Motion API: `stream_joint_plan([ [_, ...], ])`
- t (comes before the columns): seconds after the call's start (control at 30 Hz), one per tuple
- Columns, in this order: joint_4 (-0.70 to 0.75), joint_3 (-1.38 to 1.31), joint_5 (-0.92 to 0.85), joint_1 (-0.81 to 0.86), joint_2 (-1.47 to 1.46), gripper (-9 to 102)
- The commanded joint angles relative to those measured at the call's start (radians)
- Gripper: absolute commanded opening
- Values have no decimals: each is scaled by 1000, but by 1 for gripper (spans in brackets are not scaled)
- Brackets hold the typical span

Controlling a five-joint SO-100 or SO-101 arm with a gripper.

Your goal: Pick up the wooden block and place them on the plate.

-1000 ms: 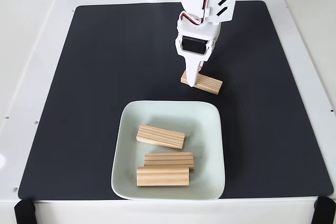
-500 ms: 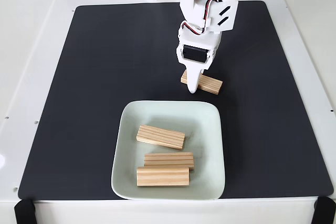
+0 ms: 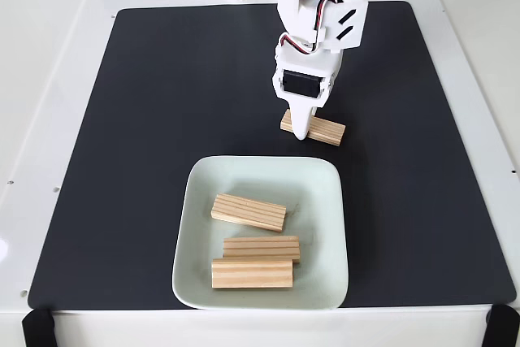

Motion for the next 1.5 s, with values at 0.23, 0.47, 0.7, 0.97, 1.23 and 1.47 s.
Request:
stream_joint_plan([
  [0.23, -18, 270, -52, -28, 535, 0],
  [0.47, -176, 463, -227, -25, 838, 0],
  [0.7, -219, 301, -434, 92, 719, 0],
  [0.97, -215, -192, -506, 224, 256, 0],
  [1.23, -215, -581, -595, 229, -114, 0],
  [1.47, -227, -670, -594, 218, -236, 0],
])
